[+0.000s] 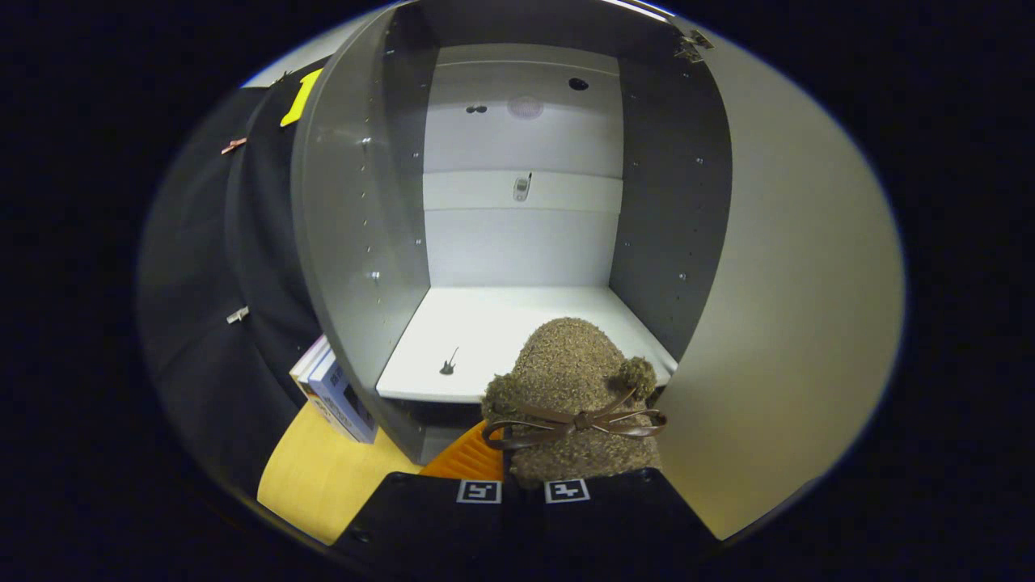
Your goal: Open the shoe cabinet door, grab the shoes and put them into the shoe cabinet, then close the shoe cabinet door.
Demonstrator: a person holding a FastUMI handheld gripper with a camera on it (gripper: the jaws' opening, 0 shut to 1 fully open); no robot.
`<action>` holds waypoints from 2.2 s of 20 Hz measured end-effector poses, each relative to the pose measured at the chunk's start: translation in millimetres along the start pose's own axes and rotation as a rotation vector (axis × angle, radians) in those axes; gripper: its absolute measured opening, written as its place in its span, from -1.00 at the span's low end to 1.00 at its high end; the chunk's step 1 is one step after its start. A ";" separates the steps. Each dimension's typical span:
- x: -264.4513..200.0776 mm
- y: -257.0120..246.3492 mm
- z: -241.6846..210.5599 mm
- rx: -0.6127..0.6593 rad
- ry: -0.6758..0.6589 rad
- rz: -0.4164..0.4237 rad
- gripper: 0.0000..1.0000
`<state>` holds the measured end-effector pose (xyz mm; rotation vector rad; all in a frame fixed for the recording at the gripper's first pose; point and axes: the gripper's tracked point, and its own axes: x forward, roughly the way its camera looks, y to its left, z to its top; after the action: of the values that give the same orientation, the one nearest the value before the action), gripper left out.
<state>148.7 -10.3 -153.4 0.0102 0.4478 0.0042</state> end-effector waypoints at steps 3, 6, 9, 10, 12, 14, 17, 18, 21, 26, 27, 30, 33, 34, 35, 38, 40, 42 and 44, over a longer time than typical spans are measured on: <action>21.0 2.1 26.5 0.006 -0.010 0.012 -0.90; 47.1 -2.0 46.9 0.009 0.001 0.002 -0.91; 79.8 2.2 62.2 0.046 0.031 0.025 -0.91; 91.2 2.3 67.1 0.053 0.039 0.028 -0.91; 115.4 6.6 76.8 0.055 0.037 0.040 -0.91; 140.9 9.7 81.9 0.052 0.045 0.046 -0.91; 178.7 12.3 85.0 0.057 0.054 0.048 -0.91; 189.9 12.2 83.3 0.057 0.061 0.045 -0.91; 220.8 12.3 70.3 0.068 0.111 0.048 -0.91; 253.9 11.2 51.1 0.075 0.176 0.043 -0.91; 255.3 11.8 48.9 0.063 0.184 0.041 -0.90; 256.6 13.4 48.4 0.044 0.184 0.039 -0.75; 247.5 17.0 46.3 0.026 0.193 0.049 -0.34; 240.6 15.5 47.3 0.008 0.189 0.035 -0.09; 234.4 14.9 46.3 -0.005 0.186 0.025 0.16; 216.1 16.6 45.7 0.010 0.163 0.025 0.55; 200.6 16.1 55.6 0.036 0.106 0.025 0.78; 185.8 12.2 62.1 0.049 0.073 0.013 0.89; 167.7 8.7 67.3 0.059 0.047 0.016 0.89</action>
<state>329.0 -1.2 -165.3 0.0714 0.4949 0.0067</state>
